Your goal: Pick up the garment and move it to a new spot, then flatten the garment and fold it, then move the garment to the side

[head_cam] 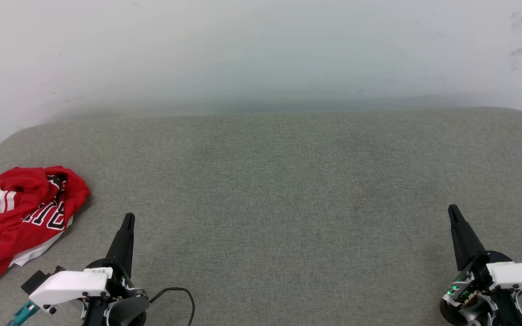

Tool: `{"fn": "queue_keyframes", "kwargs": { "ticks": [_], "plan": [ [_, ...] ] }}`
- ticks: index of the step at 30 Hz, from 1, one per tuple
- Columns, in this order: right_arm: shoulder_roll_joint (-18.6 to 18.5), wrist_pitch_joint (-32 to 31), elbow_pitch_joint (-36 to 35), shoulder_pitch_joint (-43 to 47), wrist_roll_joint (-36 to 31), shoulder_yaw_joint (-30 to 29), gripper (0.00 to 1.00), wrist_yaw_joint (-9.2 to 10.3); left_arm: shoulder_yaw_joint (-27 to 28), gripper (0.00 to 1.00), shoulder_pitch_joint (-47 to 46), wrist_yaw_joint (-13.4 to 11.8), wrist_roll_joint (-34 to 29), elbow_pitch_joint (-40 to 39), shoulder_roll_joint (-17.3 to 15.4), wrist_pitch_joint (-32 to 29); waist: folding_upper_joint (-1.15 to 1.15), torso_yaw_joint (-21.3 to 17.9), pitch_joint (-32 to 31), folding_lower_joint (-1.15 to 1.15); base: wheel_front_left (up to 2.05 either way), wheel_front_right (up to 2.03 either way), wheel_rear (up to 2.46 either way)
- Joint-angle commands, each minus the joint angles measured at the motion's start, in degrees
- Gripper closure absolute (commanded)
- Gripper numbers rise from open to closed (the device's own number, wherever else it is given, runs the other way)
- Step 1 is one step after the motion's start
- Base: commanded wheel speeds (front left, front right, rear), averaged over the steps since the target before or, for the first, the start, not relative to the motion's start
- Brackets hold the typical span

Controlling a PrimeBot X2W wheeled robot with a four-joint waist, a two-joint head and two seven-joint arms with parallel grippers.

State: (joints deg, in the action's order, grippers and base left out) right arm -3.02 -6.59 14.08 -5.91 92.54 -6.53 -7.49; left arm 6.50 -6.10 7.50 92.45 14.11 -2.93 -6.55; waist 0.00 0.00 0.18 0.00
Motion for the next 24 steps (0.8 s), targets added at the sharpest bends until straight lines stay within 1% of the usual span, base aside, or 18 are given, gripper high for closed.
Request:
{"fn": "queue_keyframes", "kwargs": {
  "ticks": [1,24],
  "plan": [
    [0.2,-0.1,0.0,-0.7,-0.3,0.0,1.00,0.00,0.1,1.00,-0.4,0.1,-0.1,0.0,0.1,-0.1,0.00,0.0,0.0,0.00,0.00,0.00,0.00],
    [0.2,0.0,0.0,-0.7,-0.3,0.0,1.00,0.00,0.1,1.00,-0.4,0.1,-0.1,0.0,0.1,-0.1,0.00,0.0,0.0,0.00,0.00,0.00,0.00]
  ]
}}
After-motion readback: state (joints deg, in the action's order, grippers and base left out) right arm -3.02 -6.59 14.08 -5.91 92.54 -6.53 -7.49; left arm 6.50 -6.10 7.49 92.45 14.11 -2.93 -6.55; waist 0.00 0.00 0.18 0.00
